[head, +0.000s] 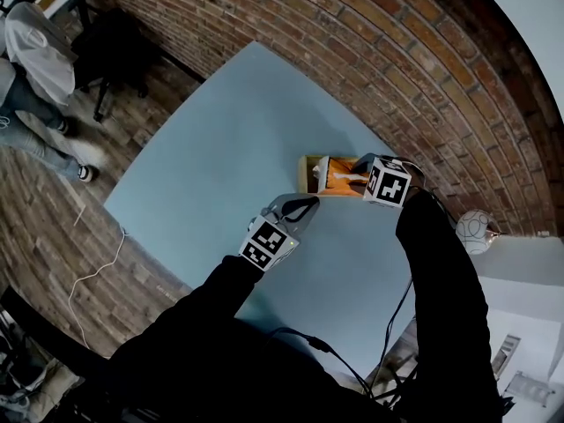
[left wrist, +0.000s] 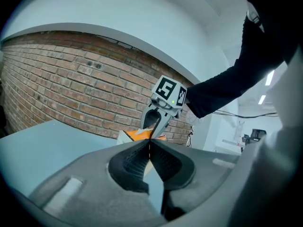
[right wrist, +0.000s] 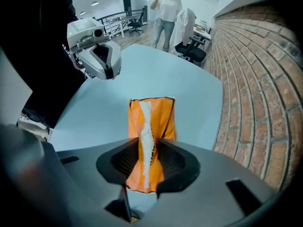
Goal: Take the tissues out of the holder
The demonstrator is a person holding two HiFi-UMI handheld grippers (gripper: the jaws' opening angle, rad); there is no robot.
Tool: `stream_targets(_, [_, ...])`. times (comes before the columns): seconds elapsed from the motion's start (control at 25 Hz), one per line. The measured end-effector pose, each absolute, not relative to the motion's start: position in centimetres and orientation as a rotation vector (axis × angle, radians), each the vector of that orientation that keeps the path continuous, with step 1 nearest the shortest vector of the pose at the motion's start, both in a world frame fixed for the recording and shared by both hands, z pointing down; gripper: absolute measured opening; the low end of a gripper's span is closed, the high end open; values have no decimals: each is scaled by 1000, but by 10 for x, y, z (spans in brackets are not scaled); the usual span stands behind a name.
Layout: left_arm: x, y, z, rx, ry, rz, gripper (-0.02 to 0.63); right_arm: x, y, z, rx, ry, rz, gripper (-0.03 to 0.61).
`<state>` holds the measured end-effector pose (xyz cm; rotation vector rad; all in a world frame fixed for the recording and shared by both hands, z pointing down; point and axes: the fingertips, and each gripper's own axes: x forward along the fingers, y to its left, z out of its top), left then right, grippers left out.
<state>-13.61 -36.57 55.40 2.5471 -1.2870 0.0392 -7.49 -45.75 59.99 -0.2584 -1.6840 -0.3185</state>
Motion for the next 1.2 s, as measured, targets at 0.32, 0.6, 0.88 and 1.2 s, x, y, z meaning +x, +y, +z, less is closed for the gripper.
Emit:
stream_targets(0.32, [-129,-347,541,2583,-1290,43,11,-69,-433,578,-182,-1715,-294,127])
stream_targets(0.6, [-123,-320,542,2585,-1278,77,11,-60,-395,583,-92,-1797,-170,127])
stream_targets(0.88, [-112,-295,543,2601,-1274,99,11,-47,-366,587,-1,-1815,-94,127])
stream_targets(1.2, [-101,-269,541,2622,-1324,126,11,-29,-338,587,126,-1837,38,127])
